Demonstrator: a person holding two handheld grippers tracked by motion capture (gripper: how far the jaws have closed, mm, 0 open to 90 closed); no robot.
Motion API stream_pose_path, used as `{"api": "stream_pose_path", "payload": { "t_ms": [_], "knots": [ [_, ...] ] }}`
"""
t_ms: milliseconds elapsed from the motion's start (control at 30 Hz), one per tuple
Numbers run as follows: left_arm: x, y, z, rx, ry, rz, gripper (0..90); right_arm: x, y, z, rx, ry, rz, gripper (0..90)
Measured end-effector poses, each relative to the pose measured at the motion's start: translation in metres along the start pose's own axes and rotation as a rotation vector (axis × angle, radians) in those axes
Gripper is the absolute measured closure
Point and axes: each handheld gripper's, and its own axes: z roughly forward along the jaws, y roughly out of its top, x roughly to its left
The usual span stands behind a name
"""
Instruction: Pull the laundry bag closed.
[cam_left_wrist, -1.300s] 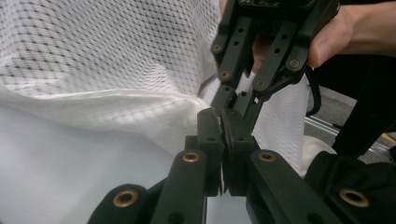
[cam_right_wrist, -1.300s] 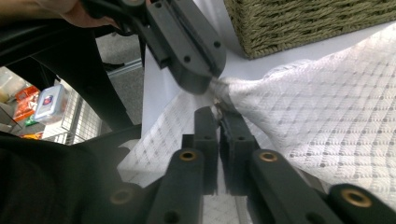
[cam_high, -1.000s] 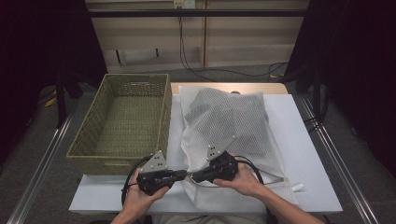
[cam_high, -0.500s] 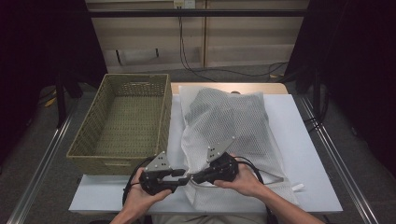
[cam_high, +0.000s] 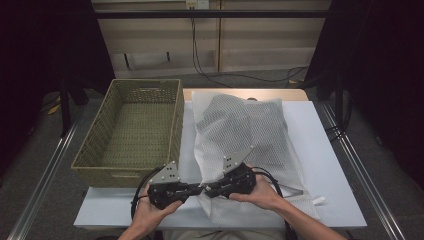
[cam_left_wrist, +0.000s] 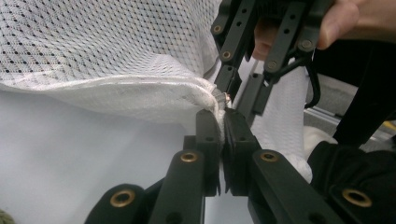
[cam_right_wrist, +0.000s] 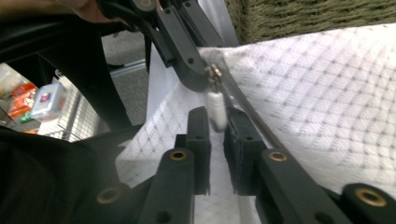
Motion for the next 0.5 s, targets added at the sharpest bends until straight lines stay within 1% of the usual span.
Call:
{"api": "stream_pose_path", "payload": {
  "t_ms": [33,67,100,133,167,267,300,333,400,433,500],
  "knots": [
    [-0.0004,0.0005,-0.0003,0.003,0.008,0.008,86.4,0.0006,0.0004,0.0005,0.002,-0.003,-0.002,84.0],
    [-0.0012,0.0004,-0.0003,-0.001,0.011,0.003,86.4,0.0007,0.0006,0.0009,0.004,-0.006,-0.007,84.7],
    [-0.0007,0.0001,-0.0005,0.008,0.016,0.015,86.4,0.0007,0.0007,0.0008,0.002,-0.004,-0.005,85.1],
    [-0.0014,-0.0001,-0.0004,0.026,0.031,0.025,86.4,0.0007,0.0006,0.0005,0.006,-0.002,-0.01,85.3],
    [-0.0016,-0.001,0.0006,0.031,0.032,0.034,86.5,0.001,0.0006,0.0001,0.008,-0.005,-0.014,85.3],
    [-0.0021,-0.0018,0.002,0.048,0.04,0.043,86.5,0.0005,-0.0001,-0.0017,0.008,-0.002,-0.014,85.1],
    [-0.0026,-0.0016,0.0022,0.055,0.047,0.052,86.5,0.0004,-0.0001,-0.002,0.009,-0.004,-0.014,84.8],
    [-0.0036,-0.0019,0.0035,0.049,0.042,0.049,86.5,0.0005,0.0,-0.0018,0.009,-0.002,-0.011,84.5],
    [-0.0051,-0.0024,0.0051,0.065,0.042,0.072,86.5,0.0007,0.0003,-0.0014,0.01,0.002,-0.011,84.1],
    [-0.0062,-0.0024,0.0059,0.069,0.045,0.075,86.5,0.0006,0.0004,-0.001,0.01,-0.002,-0.016,83.9],
    [-0.0061,-0.0021,0.0062,0.077,0.039,0.08,86.5,0.0005,-0.0001,-0.0005,0.018,0.007,-0.017,84.4]
  ]
}}
